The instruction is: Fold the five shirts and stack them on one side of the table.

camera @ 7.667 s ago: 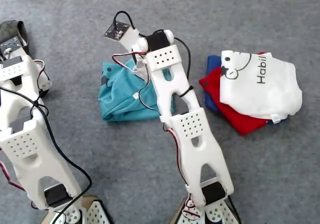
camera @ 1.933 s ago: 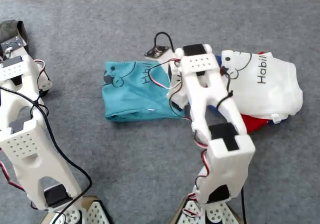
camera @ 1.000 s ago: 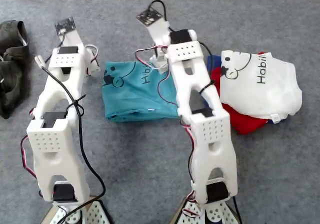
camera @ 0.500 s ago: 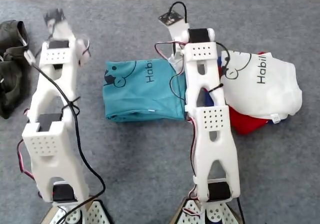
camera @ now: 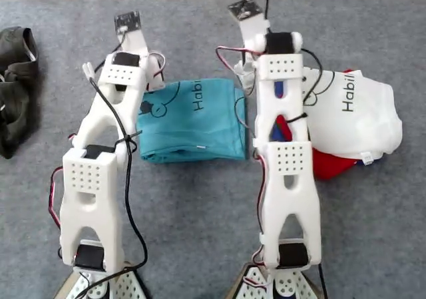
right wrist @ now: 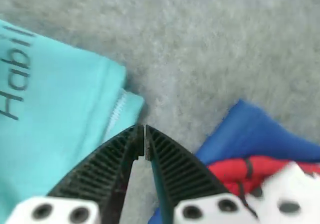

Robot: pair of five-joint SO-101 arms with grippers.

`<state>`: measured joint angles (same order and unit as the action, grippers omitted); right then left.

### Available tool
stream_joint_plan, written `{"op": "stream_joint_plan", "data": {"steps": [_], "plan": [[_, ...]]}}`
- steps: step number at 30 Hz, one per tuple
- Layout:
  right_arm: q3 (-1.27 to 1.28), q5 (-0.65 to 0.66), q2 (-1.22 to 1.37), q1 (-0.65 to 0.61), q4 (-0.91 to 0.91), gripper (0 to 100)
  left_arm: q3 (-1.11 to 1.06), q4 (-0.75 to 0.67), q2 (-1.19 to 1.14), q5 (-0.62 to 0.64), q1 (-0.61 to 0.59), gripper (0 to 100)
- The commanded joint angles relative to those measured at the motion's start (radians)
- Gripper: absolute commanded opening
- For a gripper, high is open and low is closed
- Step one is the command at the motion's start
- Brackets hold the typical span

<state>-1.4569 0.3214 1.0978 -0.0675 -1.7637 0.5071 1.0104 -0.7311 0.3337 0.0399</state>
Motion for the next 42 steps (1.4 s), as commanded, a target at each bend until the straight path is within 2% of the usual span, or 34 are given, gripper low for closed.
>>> {"op": "stream_joint_plan", "data": {"steps": [1,7,12,18,25,27,32,36,37,42], "plan": [[0.200,-0.011,-0.275,-0.009,-0.006,1.4,0.074,0.003,0.002,-0.002,-0.027,3],[0.728,-0.005,-0.587,-0.064,0.028,1.4,0.119,0.011,-0.025,-0.002,-0.042,3],[1.006,0.023,-0.719,-0.144,0.060,1.4,0.124,0.051,-0.026,-0.002,-0.047,3],[1.267,0.015,-0.776,-0.176,0.215,1.4,0.127,0.091,-0.026,-0.006,-0.091,3],[1.580,0.014,-0.776,-0.130,0.442,1.5,0.182,0.124,-0.012,-0.009,-0.102,3],[1.623,0.014,-0.783,-0.127,0.489,1.5,0.257,0.193,0.002,-0.041,-0.102,3],[1.581,-0.014,-0.809,-0.127,0.470,1.5,0.486,0.489,0.072,-0.118,-0.094,3],[1.521,-0.014,-0.880,-0.127,0.417,1.5,0.760,0.744,0.180,-0.164,-0.087,3],[1.504,-0.014,-0.906,-0.127,0.402,1.5,0.792,0.760,0.193,-0.173,-0.073,3],[1.429,0.026,-1.040,-0.126,0.311,1.5,0.610,0.755,0.249,-0.186,-0.053,3]]}}
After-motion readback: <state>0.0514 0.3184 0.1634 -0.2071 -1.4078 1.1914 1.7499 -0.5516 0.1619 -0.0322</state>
